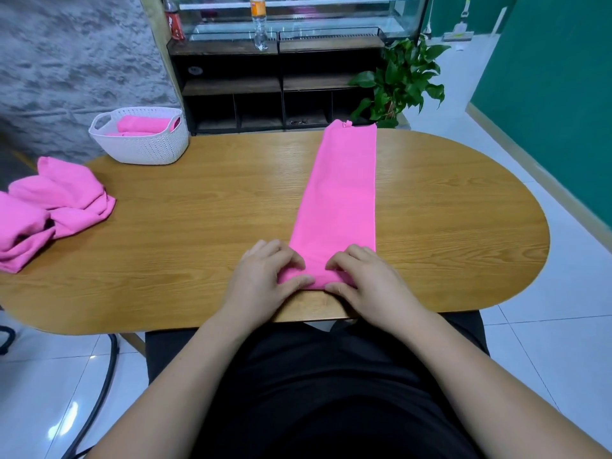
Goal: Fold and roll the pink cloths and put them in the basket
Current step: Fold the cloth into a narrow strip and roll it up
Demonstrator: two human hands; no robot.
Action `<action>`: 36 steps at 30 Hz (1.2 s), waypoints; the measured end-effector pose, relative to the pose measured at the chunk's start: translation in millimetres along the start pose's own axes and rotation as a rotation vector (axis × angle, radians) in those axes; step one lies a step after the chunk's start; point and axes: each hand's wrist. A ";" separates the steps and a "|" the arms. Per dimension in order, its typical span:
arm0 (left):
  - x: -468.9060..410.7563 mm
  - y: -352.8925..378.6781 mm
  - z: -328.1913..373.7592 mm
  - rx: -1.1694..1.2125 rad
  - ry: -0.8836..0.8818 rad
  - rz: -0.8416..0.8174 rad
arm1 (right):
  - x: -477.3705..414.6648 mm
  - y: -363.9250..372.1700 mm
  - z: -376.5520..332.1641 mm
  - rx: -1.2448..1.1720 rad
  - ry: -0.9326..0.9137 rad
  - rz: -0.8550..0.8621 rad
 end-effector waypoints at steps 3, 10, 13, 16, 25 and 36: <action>0.0 -1.0 -6.6 0.024 -0.004 -0.073 | -1.9 1.1 3.7 0.006 0.039 0.026; -3.5 0.0 -8.8 0.063 -0.010 -0.078 | -6.5 2.0 8.3 0.027 0.088 0.029; -3.4 0.4 -8.7 0.116 -0.033 -0.089 | -9.1 -1.6 12.4 -0.097 0.095 -0.009; -3.3 0.3 -7.0 0.252 -0.120 -0.129 | -5.1 -9.0 19.3 -0.267 0.102 -0.020; -10.0 1.6 0.5 0.302 -0.279 -0.151 | 4.1 -19.8 15.3 -0.178 -0.069 0.025; -4.7 3.1 1.4 0.171 -0.054 0.045 | -0.3 -14.7 18.9 -0.217 0.056 0.053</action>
Point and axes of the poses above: each hand's wrist, its own x-axis away from the middle knuckle, its own y-axis out of the palm, z = x × y, and after that the axes turned 9 degrees about -z, right-handed
